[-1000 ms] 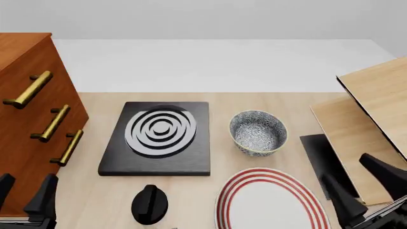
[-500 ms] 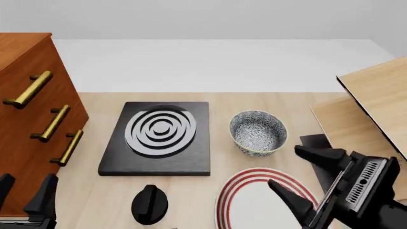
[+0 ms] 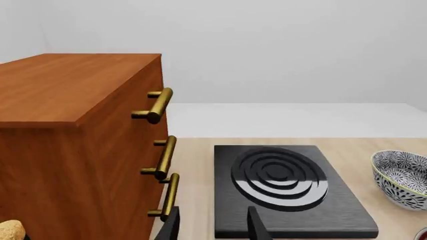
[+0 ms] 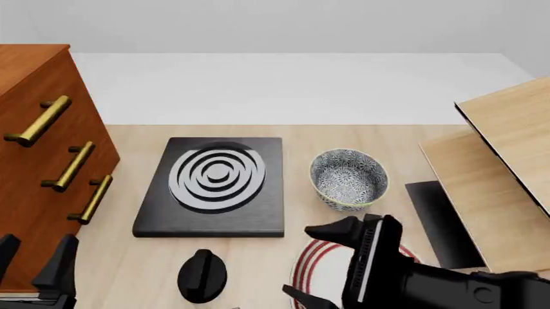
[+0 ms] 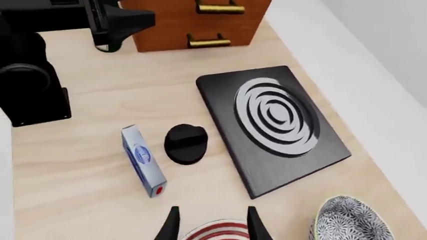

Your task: Pick up the cream cheese and put it in the bowl.

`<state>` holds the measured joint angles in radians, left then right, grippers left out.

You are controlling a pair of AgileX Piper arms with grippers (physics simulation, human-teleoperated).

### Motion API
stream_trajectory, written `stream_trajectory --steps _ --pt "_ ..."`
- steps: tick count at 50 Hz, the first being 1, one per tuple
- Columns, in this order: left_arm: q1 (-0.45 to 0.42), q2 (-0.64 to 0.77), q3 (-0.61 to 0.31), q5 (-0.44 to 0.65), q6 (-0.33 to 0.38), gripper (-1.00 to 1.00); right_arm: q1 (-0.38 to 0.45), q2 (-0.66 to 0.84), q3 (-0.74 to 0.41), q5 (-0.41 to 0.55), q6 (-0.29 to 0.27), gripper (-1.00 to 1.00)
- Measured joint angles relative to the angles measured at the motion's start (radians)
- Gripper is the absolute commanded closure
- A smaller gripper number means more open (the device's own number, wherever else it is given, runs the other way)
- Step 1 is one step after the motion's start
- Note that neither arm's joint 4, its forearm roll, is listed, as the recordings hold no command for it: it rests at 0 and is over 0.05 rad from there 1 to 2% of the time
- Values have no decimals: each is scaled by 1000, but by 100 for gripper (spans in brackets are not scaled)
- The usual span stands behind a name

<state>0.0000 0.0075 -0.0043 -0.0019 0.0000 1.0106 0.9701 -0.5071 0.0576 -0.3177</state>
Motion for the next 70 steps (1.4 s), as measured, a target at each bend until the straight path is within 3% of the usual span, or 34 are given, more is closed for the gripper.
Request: stream_trajectory --steps 16,29,70 --pt "0 0 0 0 0 -100 162 254 -70 -85 50 -100" --pt "0 0 0 0 0 -100 237 391 -100 -145 89 -100" --pt "0 0 0 0 0 -100 220 580 -100 -278 139 -100"
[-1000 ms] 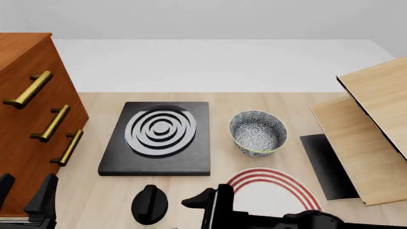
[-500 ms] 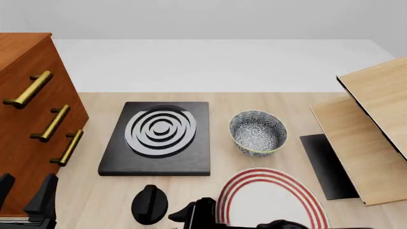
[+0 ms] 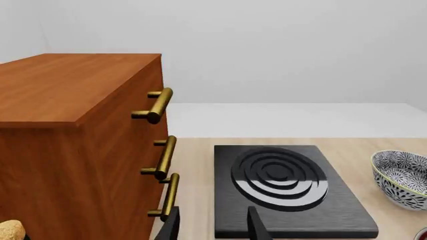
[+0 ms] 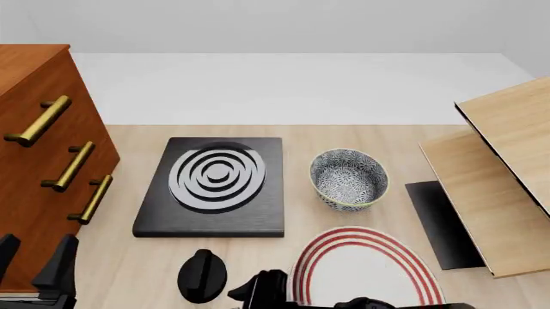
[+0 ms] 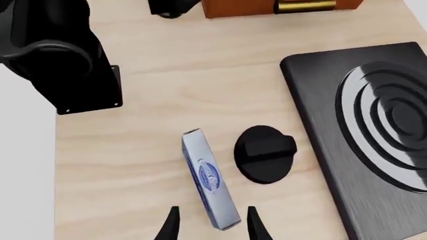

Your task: Pick up the cream cheese and put it in the bowl.

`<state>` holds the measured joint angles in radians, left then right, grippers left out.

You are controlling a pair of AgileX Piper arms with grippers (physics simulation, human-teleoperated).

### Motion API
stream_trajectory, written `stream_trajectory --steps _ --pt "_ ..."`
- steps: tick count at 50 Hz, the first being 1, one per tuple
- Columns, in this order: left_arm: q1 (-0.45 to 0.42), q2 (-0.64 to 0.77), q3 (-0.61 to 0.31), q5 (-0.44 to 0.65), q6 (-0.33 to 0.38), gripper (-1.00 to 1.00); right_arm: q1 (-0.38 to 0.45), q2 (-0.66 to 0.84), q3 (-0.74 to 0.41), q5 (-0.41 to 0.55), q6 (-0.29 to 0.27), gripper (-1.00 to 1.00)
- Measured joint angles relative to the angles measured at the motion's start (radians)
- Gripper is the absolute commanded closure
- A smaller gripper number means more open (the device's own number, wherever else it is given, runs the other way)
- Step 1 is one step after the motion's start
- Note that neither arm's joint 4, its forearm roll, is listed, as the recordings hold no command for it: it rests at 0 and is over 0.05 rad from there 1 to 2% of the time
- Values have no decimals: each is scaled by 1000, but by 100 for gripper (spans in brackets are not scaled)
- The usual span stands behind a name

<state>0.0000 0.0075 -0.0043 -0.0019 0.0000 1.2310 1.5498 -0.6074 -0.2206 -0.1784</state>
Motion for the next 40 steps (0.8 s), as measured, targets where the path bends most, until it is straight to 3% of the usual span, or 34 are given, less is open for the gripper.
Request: stream_trajectory --steps 40 --pt "0 0 0 0 0 -100 -45 210 -9 -138 57 -100"
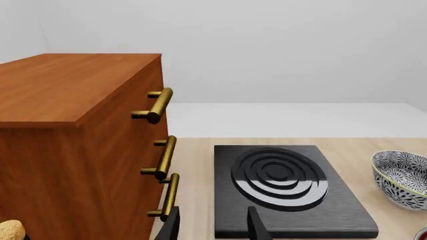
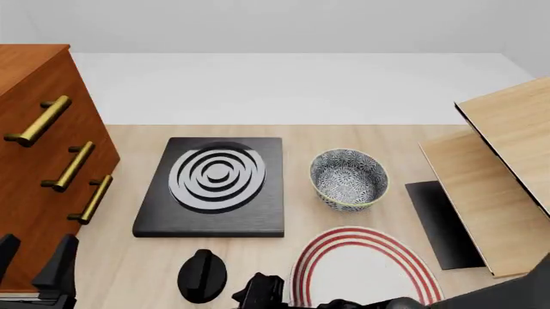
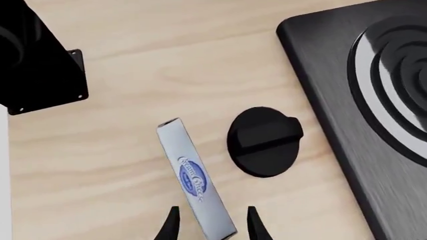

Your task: Pick up the cream cheese and put it in the bowl.

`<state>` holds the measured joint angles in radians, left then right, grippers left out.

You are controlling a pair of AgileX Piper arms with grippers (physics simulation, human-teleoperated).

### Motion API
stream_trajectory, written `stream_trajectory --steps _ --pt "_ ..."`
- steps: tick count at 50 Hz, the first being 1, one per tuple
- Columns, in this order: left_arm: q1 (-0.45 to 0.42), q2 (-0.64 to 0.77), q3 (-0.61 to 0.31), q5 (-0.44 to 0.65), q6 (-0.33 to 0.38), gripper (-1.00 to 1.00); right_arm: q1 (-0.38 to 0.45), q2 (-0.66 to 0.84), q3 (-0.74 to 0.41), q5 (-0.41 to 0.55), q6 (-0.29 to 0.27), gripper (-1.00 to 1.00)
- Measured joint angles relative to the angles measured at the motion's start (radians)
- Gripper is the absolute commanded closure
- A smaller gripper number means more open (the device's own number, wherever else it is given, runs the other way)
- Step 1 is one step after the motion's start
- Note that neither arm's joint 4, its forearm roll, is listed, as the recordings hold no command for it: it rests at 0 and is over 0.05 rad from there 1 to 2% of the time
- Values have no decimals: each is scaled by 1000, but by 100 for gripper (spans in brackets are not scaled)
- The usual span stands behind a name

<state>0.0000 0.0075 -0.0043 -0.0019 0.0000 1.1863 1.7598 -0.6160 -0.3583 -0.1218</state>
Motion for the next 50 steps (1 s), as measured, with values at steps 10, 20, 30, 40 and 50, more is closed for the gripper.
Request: stream_trajectory --steps 10,20,30,40,50 --pt "0 0 0 0 0 -100 8 18 -3 -8 2 100" --pt "0 0 0 0 0 -100 41 5 -11 22 -12 100" --pt "0 0 0 0 0 -100 67 -47 -24 79 -41 100" --pt "0 0 0 0 0 -100 61 -150 -36 159 -89 100" --pt "0 0 0 0 0 -100 45 -273 -46 244 -129 100"
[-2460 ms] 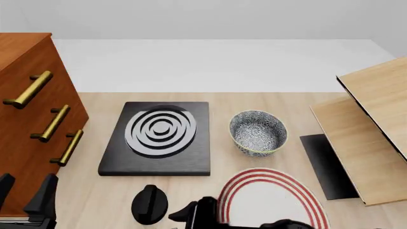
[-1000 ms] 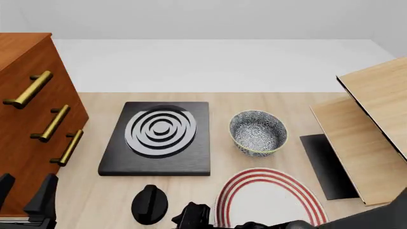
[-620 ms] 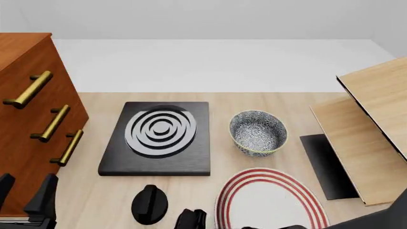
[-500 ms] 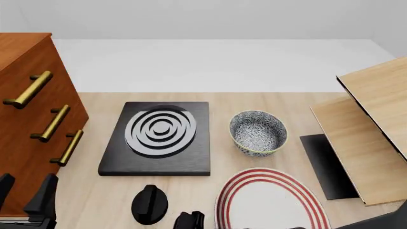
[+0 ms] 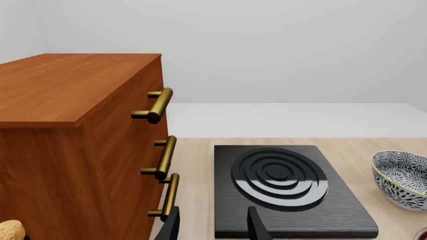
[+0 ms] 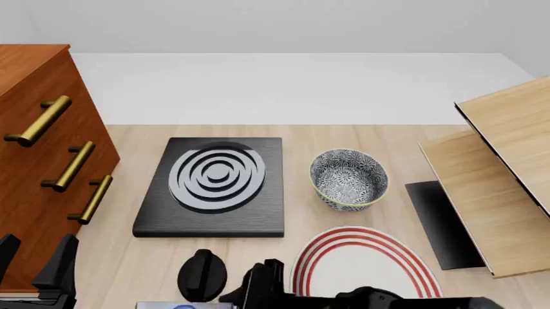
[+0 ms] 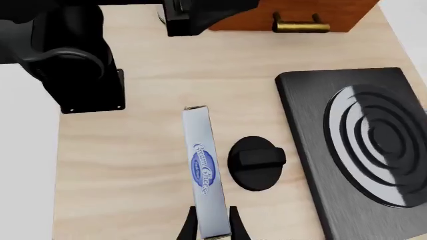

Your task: Pick up the cream cheese and put it in the bowl.

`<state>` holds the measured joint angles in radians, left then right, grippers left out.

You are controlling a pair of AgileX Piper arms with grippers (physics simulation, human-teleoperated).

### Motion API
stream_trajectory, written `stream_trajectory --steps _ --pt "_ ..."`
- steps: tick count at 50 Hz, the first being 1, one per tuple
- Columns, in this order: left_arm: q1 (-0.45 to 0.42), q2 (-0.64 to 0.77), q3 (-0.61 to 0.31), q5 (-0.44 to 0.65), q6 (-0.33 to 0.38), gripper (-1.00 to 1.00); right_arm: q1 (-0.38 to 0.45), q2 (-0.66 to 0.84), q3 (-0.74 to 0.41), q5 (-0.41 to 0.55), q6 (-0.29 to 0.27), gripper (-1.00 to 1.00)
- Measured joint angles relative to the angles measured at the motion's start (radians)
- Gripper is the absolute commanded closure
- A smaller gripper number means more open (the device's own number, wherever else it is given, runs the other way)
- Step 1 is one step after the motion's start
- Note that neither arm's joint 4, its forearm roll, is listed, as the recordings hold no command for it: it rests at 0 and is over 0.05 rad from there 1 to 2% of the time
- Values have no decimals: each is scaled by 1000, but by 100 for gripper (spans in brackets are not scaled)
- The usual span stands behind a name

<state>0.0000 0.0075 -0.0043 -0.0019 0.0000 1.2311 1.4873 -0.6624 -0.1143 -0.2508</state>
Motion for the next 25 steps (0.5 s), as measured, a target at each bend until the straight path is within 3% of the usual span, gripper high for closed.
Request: stream_trajectory --steps 25 --pt "0 0 0 0 0 -100 -143 -312 -38 216 -54 100"
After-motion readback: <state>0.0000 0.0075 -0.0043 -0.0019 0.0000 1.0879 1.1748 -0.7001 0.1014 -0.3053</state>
